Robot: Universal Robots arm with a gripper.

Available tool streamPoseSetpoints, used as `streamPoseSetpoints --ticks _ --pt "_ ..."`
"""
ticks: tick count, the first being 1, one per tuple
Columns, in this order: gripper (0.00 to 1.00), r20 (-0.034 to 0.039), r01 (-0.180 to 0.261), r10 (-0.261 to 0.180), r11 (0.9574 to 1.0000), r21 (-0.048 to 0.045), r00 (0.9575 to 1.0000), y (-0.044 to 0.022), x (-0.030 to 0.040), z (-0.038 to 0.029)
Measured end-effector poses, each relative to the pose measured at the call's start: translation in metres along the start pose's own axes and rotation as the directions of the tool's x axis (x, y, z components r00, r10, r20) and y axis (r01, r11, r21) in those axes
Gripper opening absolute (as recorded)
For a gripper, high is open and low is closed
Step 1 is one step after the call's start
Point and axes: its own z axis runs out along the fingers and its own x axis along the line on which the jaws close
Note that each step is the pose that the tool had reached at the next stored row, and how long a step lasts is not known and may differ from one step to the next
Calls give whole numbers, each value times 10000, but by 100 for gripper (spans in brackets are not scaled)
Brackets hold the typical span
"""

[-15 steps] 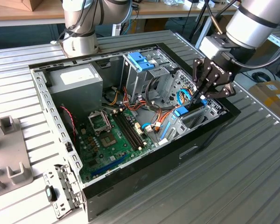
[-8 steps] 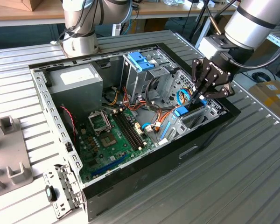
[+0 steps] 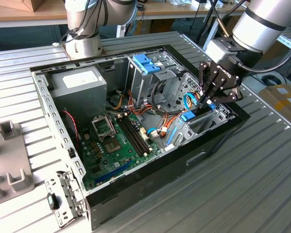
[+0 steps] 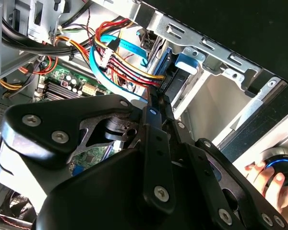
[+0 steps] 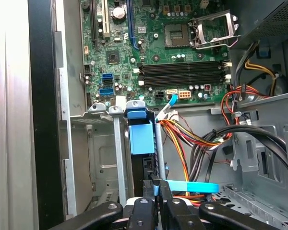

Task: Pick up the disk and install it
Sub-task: 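Insert the second disk wire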

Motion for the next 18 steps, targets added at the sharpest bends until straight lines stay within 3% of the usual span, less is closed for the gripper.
streamPoseSetpoints --ticks 18 --pt "16 0 0 0 10000 0 10000 -7 1 75"
